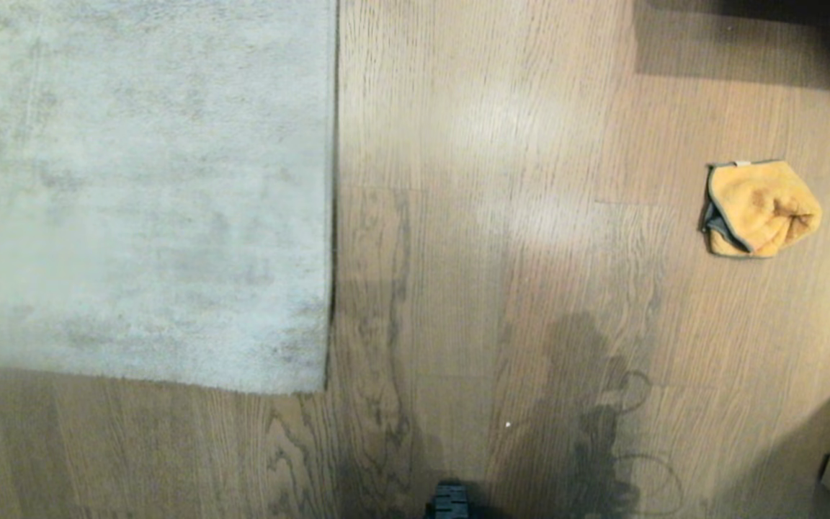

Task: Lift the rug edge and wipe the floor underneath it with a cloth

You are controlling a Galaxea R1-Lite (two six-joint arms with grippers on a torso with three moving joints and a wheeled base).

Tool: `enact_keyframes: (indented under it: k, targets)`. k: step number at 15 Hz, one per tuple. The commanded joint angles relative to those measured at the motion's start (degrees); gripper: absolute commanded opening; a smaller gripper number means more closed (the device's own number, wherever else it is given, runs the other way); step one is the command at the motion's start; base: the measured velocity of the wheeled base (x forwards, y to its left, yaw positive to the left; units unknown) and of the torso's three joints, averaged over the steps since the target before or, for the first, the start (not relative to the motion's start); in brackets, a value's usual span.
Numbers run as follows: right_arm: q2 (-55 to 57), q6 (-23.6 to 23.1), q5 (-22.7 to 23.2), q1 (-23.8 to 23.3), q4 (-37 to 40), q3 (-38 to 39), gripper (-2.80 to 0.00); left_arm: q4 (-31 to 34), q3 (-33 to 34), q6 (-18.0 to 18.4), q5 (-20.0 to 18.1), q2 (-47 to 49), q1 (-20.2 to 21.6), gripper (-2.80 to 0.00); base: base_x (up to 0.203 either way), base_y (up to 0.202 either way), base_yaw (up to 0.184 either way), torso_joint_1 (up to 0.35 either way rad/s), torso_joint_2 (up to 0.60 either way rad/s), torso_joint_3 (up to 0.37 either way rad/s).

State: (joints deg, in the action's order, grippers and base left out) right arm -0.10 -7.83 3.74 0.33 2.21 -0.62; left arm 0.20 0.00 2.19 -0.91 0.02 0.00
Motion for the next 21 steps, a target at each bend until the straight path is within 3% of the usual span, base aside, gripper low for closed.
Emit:
enact_keyframes:
  k: [1,21]
  targets:
    - [0.1,-0.08,0.04,0.02,-0.01,0.01,-2.8,-0.02,0.0,0.0,0.03,-0.02,0.0,-2.8,0.0,0.0,0.0,0.002,0.01,0.195]
    - [0.1,-0.08,0.04,0.02,-0.01,0.01,-2.8,-0.11,0.0,0.09,0.47,-0.02,0.0,-2.8,0.0,0.0,0.0,0.003,0.0,0.203]
